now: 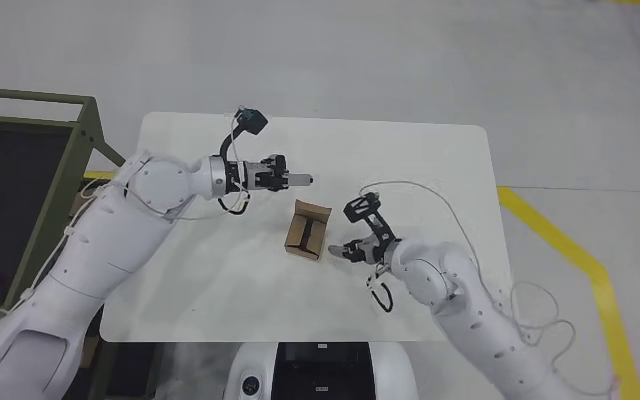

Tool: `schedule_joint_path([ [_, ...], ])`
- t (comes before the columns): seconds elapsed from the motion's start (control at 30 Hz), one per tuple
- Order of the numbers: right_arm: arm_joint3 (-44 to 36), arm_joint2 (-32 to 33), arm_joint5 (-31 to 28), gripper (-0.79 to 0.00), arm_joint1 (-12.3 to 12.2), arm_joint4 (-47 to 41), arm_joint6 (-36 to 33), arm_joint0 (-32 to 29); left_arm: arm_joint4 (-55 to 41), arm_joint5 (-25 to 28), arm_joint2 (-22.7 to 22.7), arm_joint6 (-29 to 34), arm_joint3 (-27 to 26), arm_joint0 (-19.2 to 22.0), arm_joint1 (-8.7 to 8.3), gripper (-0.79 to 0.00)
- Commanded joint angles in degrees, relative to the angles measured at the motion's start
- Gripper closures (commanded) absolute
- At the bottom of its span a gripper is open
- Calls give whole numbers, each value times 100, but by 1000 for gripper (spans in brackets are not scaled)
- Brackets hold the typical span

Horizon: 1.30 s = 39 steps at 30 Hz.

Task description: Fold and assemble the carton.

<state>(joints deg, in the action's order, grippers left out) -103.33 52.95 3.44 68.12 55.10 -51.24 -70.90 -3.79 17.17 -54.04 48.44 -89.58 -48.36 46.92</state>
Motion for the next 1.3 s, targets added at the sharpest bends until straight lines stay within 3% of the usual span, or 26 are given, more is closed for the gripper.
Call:
schedule_joint_path([
  [0.0, 47, -156, 31, -785, 15, 359, 69, -5, 22, 405, 102, -1, 131, 99, 57, -785],
  [0.17, 197, -665, 468, -785, 125, 1145, 394, 27, -53, 843, 329, -41, 697, 406, 215, -785],
  [0.47, 372, -996, 144, -785, 242, 1375, 350, 180, -233, 998, 588, 75, 1311, 777, 436, -785],
  [0.8, 177, -854, -370, -785, 216, 1195, 759, -135, -238, 1104, 628, 88, 1526, 855, 553, -785],
  [1.0, 419, -1034, 80, -785, 361, 1154, 1140, 0, -219, 1203, 575, 128, 1589, 829, 579, -785],
  [1.27, 544, -1002, 247, -785, 444, 1105, 1165, 76, -290, 1389, 453, 306, 1611, 747, 580, -785],
])
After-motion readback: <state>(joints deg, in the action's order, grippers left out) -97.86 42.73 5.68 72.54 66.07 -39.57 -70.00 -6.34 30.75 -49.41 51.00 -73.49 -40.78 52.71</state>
